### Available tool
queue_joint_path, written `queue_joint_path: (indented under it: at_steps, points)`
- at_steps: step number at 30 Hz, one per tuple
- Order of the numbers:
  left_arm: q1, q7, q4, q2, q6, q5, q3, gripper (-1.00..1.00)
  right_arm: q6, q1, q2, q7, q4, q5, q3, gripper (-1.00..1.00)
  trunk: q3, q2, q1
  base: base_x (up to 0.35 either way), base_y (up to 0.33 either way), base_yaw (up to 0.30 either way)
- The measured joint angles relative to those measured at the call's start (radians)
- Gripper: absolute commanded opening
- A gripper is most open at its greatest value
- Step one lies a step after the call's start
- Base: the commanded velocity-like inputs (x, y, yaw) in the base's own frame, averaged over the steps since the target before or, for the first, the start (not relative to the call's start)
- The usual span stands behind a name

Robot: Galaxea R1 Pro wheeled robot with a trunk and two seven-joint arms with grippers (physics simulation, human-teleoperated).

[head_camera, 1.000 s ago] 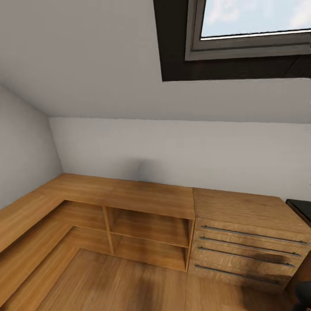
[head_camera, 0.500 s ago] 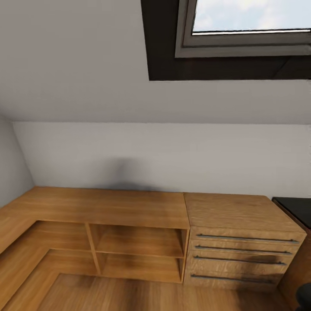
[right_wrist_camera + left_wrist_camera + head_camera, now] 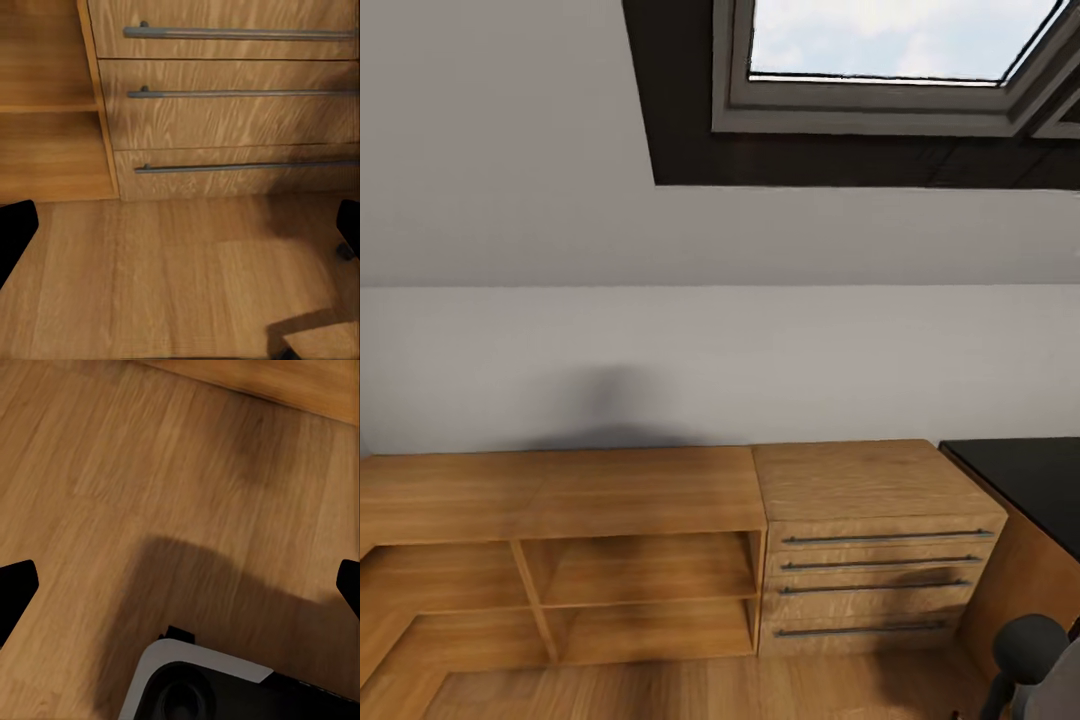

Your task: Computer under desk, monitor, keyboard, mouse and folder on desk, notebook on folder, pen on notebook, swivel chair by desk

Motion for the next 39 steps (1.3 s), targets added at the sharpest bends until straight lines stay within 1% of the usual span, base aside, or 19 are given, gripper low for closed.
queue_joint_path:
  at_steps: [6, 19, 31, 39]
  points:
    - [0.000, 0.000, 0.000, 0.000, 0.000, 0.000, 0.000, 1.00, 0.000, 0.000, 0.000, -0.003, 0.000, -0.001, -0.001, 1.00, -0.007, 0.000, 0.000, 0.001, 0.000, -0.140]
    - [0.000, 0.000, 0.000, 0.000, 0.000, 0.000, 0.000, 1.00, -0.001, 0.000, 0.002, -0.005, 0.000, 0.000, -0.001, 1.00, -0.012, 0.000, 0.000, 0.000, 0.000, -0.041]
    - [0.000, 0.000, 0.000, 0.000, 0.000, 0.000, 0.000, 1.00, 0.000, 0.000, 0.002, -0.005, 0.000, 0.000, -0.001, 1.00, -0.012, 0.000, 0.000, 0.000, 0.000, -0.231]
    - [0.000, 0.000, 0.000, 0.000, 0.000, 0.000, 0.000, 1.00, 0.000, 0.000, 0.002, -0.005, 0.000, 0.000, -0.001, 1.00, -0.017, 0.000, 0.000, 0.000, 0.000, -0.255]
